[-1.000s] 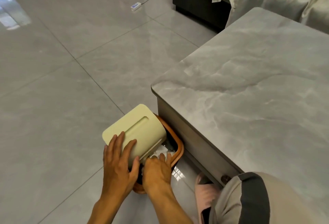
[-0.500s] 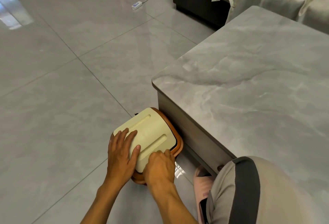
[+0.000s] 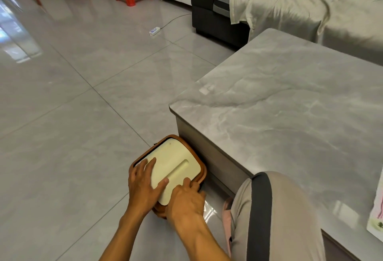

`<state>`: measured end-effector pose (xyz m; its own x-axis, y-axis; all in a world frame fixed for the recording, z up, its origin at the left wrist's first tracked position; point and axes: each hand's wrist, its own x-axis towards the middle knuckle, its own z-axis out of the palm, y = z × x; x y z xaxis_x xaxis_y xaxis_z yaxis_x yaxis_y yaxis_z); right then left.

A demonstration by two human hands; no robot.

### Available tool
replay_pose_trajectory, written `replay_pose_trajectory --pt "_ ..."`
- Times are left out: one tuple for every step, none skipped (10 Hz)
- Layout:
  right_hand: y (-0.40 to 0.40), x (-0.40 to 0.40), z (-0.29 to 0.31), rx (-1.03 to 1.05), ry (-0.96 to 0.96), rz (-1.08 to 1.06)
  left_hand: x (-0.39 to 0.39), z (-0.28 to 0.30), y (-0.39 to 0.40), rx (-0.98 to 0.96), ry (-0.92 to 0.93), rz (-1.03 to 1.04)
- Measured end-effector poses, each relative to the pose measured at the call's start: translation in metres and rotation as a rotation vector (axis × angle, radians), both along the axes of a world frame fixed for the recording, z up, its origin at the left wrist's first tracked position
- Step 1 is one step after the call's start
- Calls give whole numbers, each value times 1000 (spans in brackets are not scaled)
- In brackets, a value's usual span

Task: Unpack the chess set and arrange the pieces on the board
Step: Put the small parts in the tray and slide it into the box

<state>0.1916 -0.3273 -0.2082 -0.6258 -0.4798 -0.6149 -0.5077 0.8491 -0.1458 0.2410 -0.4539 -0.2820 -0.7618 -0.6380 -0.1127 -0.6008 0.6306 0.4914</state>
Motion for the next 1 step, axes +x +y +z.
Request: replay_pose_trajectory --pt "0 7 20 -94 7 -14 7 -7 3 -17 7 50"
